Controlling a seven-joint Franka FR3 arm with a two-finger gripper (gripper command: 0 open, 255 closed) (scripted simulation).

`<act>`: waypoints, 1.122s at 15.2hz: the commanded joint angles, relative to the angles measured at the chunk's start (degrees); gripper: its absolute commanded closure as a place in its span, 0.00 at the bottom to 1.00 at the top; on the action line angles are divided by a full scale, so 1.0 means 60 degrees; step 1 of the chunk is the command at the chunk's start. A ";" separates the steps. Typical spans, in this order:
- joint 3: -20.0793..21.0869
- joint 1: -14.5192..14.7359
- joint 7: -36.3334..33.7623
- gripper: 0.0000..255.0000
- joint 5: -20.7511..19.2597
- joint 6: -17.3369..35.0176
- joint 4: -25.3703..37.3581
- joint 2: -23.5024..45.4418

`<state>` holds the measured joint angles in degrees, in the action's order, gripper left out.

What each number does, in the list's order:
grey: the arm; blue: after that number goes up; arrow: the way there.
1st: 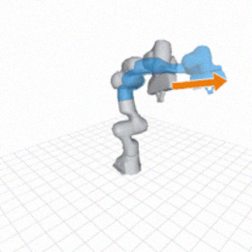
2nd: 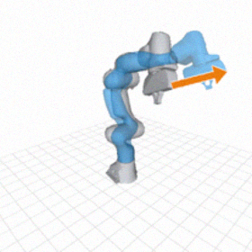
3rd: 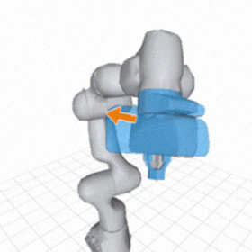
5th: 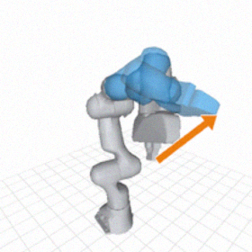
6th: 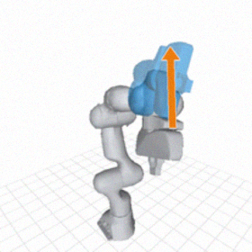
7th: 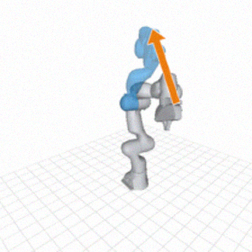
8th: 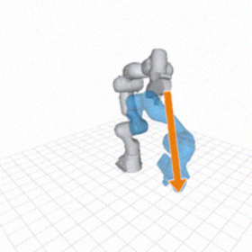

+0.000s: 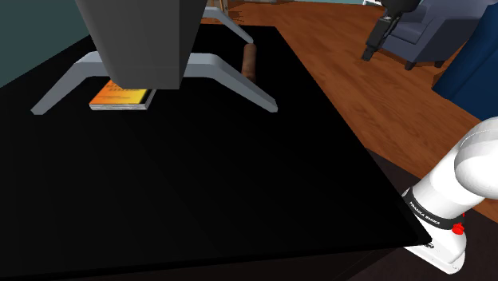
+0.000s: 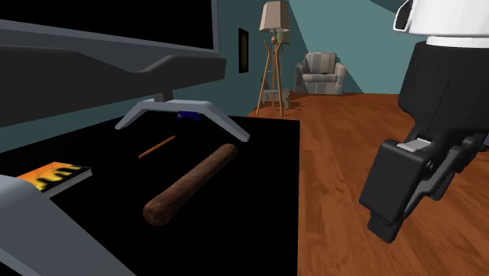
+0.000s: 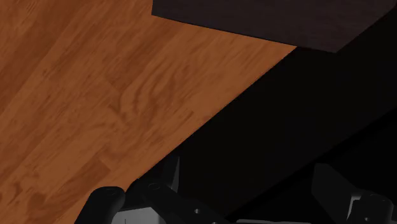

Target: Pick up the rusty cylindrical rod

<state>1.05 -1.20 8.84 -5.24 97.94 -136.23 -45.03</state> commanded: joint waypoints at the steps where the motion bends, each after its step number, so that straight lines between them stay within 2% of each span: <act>1: 0.0000 0.0000 0.0000 0.00 0.0000 0.0000 0.0000 0.0000; 9: 0.1520 -0.0287 -0.3307 0.00 0.0855 0.0717 0.1442 0.2477; 17: 0.2632 -0.0632 -0.6510 0.00 0.0842 0.1026 0.3892 0.5477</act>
<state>16.21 -4.72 -27.68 0.06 103.80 -114.84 -14.59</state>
